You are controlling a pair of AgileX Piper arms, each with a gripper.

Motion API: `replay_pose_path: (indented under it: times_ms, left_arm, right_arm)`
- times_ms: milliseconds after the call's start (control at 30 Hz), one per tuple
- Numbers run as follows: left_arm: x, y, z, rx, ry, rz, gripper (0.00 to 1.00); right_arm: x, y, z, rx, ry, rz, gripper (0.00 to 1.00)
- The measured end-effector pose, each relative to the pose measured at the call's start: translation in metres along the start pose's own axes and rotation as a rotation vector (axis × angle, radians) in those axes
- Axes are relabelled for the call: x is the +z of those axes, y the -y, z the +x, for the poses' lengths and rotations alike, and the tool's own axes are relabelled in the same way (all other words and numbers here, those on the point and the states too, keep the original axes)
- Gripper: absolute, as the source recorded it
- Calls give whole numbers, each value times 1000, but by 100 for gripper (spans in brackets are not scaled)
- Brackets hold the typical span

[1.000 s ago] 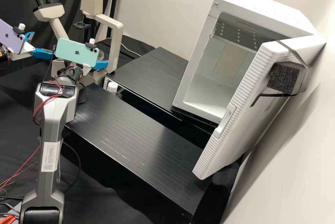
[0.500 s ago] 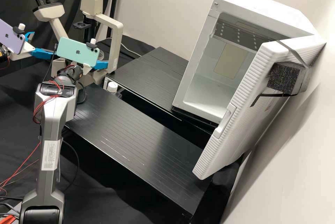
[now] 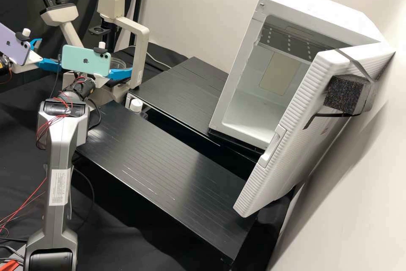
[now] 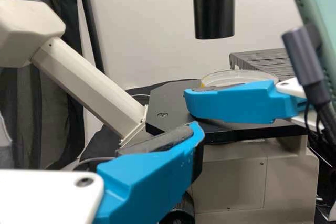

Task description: Move the petri dish to the bench.

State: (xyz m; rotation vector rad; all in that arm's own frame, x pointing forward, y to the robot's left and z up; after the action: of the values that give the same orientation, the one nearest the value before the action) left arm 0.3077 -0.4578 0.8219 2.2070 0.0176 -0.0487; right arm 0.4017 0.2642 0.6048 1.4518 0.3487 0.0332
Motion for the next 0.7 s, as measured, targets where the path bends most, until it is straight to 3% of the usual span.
replay_pose_path:
  times_ms: [133, 300, 700]
  left_arm:
    - [0, 0, 0, 0, 0, 0, 100]
    - [0, 0, 0, 0, 0, 0, 100]
    - [0, 0, 0, 0, 0, 0, 100]
  right_arm:
    - [0, 0, 0, -2, 0, 9, 100]
    - [3, 1, 4, -20, 0, 52, 100]
    - [7, 3, 14, -25, 4, 74, 100]
